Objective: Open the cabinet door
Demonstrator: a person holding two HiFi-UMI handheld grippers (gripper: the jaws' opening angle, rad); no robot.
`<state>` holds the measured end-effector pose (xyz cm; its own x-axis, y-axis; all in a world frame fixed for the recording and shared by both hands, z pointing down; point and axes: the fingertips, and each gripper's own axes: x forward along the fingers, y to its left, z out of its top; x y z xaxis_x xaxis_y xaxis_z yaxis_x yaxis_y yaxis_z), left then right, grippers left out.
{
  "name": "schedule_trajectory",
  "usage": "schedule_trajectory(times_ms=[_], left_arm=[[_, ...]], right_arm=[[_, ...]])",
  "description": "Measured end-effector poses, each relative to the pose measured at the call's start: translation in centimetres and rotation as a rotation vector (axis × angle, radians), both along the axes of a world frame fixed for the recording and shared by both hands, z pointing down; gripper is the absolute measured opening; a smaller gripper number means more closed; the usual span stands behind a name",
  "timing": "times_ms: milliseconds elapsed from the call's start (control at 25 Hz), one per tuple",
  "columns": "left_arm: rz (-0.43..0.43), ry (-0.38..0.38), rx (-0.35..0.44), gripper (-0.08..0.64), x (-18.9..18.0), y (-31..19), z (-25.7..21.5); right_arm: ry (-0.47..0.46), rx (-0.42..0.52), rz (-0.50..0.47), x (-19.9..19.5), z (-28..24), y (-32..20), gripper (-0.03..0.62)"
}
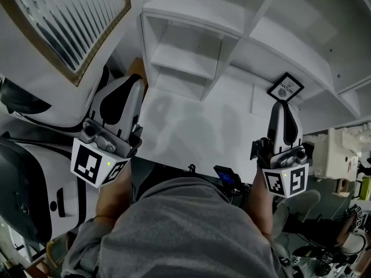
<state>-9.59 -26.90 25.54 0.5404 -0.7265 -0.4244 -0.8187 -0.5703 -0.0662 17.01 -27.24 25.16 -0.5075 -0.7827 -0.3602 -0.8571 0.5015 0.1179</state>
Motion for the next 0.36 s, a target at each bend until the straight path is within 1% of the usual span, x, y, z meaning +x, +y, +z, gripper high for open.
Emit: schedule_trajectory(times_ms=[360], left_arm=[[0.008, -0.005, 0.002, 0.005, 0.45, -0.45, -0.16]], right_arm=[[0.007, 0.004, 0.003, 0.19, -0.18, -0.29, 0.026]])
